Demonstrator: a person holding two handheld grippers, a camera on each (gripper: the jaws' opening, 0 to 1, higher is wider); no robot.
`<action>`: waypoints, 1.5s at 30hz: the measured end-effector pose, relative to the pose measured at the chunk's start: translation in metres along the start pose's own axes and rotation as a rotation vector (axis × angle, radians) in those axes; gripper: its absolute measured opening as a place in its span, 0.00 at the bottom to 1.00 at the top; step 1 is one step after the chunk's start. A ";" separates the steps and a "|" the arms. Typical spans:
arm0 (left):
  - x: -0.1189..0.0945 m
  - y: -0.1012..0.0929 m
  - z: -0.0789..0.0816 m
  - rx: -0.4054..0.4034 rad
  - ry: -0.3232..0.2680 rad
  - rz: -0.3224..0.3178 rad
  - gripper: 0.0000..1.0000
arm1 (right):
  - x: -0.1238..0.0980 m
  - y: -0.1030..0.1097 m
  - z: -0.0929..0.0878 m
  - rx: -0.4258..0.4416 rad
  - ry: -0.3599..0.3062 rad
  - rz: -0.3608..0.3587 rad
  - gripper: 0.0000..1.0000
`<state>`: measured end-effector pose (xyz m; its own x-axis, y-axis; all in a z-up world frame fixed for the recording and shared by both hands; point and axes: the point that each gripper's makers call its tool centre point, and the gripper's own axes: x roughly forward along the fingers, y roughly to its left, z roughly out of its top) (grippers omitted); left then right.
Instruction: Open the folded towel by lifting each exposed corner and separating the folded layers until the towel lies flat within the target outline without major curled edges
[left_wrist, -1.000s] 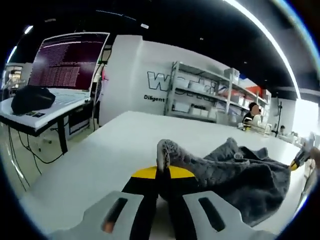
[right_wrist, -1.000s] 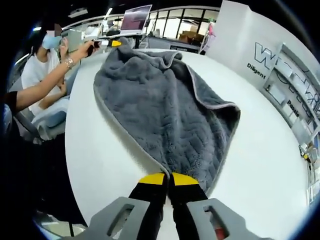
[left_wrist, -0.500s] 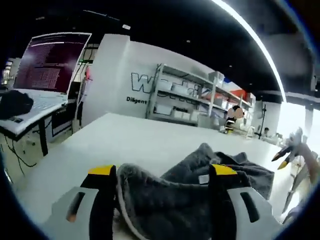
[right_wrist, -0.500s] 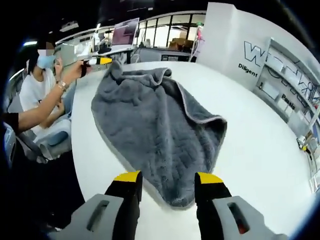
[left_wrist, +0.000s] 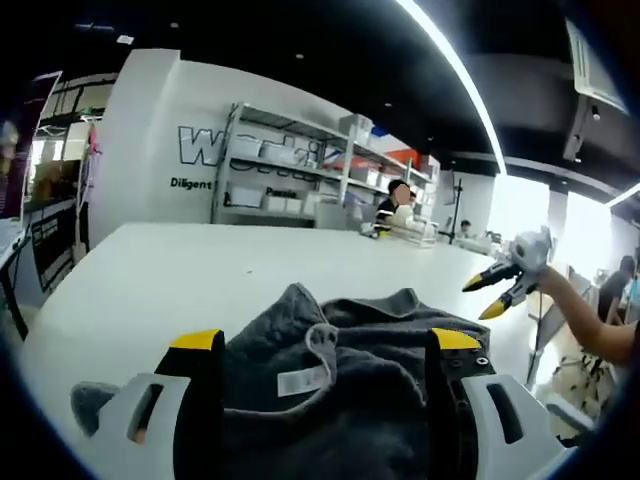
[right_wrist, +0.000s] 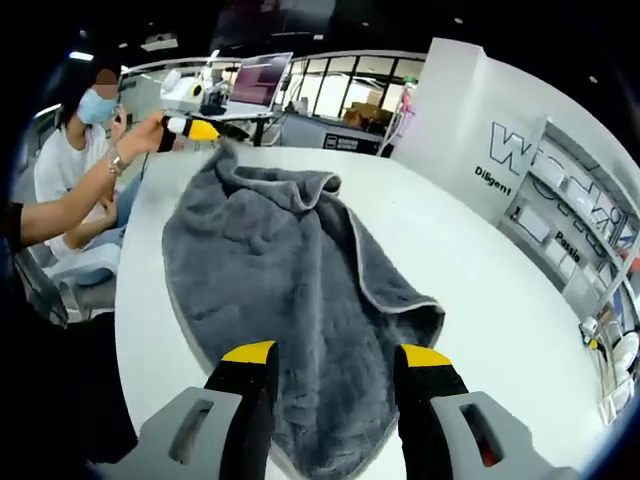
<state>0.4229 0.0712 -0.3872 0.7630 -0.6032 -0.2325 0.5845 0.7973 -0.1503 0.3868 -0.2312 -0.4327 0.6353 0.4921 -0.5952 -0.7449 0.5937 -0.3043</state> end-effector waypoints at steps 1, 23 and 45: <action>0.006 -0.005 -0.003 -0.004 0.015 -0.010 0.81 | 0.004 -0.003 0.000 -0.033 0.013 -0.012 0.46; 0.074 0.005 -0.053 0.006 0.169 0.032 0.37 | 0.092 -0.052 -0.015 -0.501 0.184 -0.087 0.27; 0.077 0.024 -0.022 0.067 0.032 0.144 0.03 | 0.073 -0.096 -0.003 -0.317 0.080 -0.253 0.00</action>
<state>0.4897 0.0441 -0.4301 0.8317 -0.4808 -0.2778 0.4876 0.8717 -0.0489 0.5043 -0.2544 -0.4494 0.7977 0.2972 -0.5248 -0.6014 0.4579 -0.6547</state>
